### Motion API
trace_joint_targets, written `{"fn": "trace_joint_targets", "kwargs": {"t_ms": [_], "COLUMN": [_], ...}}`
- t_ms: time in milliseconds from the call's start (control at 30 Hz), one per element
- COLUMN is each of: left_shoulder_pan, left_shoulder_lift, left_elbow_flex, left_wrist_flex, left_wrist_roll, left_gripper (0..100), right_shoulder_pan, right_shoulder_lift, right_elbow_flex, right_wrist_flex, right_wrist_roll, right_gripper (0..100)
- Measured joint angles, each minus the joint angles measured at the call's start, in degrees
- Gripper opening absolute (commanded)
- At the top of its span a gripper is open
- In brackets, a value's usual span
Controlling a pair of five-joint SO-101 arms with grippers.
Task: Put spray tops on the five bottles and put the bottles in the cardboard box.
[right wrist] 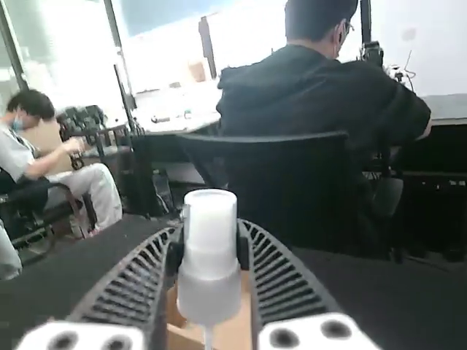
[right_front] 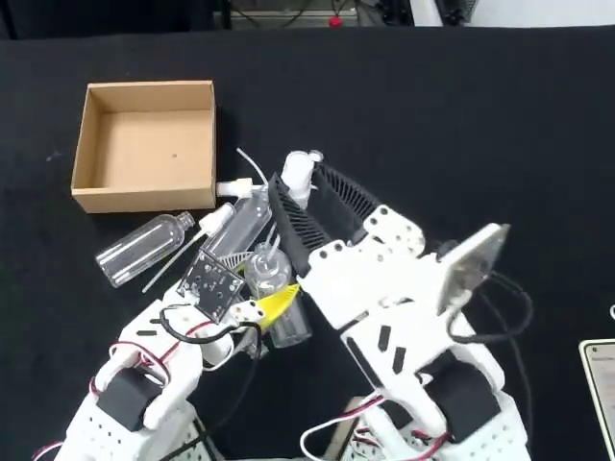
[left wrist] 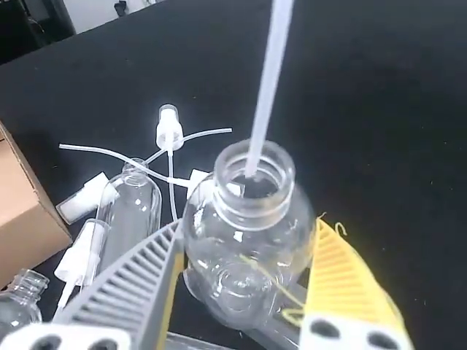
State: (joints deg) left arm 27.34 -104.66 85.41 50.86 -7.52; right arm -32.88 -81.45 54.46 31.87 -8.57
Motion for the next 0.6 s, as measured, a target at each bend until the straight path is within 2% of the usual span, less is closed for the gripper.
{"fn": "trace_joint_targets", "kwargs": {"t_ms": [467, 600], "left_shoulder_pan": [-1.41, -3.69], "left_shoulder_lift": [0.0, 0.0], "left_elbow_flex": [0.0, 0.0], "left_wrist_flex": [0.0, 0.0], "left_wrist_roll": [0.0, 0.0], "left_gripper": [22, 22], "right_shoulder_pan": [-0.7, -4.04], "right_shoulder_lift": [-0.35, -0.97], "right_elbow_flex": [5.98, 5.98], "right_wrist_flex": [1.05, 4.48], "right_wrist_roll": [1.23, 1.23], "right_gripper": [1.2, 1.2]}}
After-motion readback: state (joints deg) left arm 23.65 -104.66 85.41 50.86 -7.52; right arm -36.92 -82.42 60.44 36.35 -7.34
